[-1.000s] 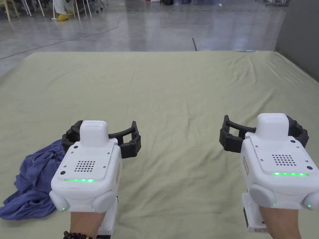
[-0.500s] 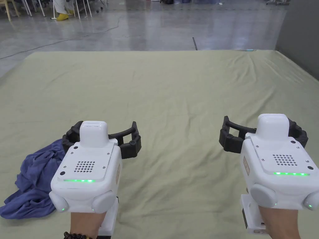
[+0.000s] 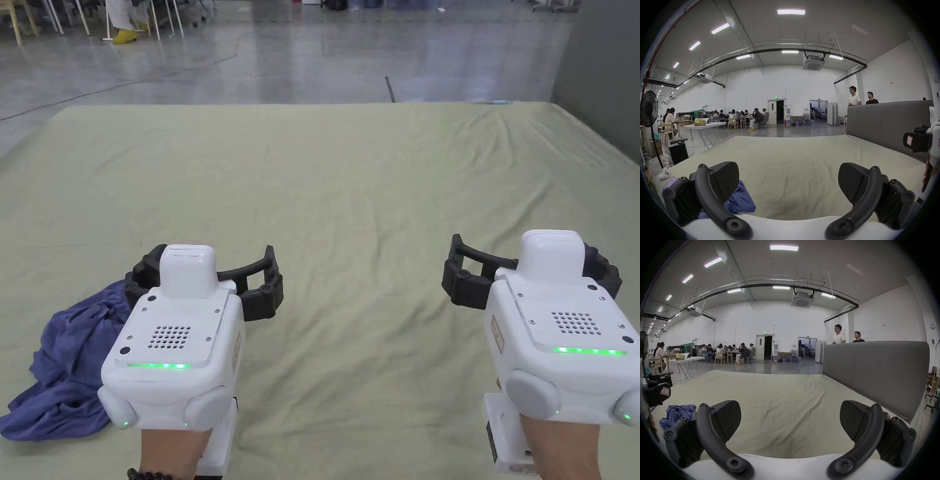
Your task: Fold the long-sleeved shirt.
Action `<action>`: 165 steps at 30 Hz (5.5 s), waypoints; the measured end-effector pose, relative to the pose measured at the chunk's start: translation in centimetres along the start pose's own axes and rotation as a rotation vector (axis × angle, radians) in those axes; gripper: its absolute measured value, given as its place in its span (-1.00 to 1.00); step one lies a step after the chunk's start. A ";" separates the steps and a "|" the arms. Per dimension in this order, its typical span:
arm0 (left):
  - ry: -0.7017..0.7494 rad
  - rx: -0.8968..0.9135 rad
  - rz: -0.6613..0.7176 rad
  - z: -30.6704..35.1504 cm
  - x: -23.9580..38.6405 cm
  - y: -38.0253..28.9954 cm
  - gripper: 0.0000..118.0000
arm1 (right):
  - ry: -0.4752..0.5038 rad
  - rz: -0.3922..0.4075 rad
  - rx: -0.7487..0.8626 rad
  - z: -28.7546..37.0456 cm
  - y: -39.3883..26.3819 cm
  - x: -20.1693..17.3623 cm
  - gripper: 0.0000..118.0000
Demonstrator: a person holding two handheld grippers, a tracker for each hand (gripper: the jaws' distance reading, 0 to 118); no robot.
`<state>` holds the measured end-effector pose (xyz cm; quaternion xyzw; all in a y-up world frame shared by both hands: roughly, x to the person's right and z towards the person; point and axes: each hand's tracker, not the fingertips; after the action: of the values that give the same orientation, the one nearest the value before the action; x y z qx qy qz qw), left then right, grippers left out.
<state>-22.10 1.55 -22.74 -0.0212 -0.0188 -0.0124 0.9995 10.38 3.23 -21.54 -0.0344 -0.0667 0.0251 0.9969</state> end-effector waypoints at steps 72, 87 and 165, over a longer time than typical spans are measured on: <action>0.015 -0.038 0.016 -0.6 -0.3 -0.6 -1.00 | -0.034 0.011 -0.055 -0.7 -0.8 -0.1 -0.97; 0.384 -0.029 0.009 6.7 -13.0 1.0 -1.00 | 0.381 -0.007 0.007 -1.8 1.9 -16.9 -0.97; -0.401 -0.537 0.038 -22.8 19.8 1.0 0.88 | -0.076 0.024 -0.209 -4.7 -2.2 6.6 -0.97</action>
<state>-1.45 1.13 -44.78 -0.2861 -0.2105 0.0062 0.9348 17.63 1.06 -25.21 -0.1382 -0.1063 0.0313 0.9842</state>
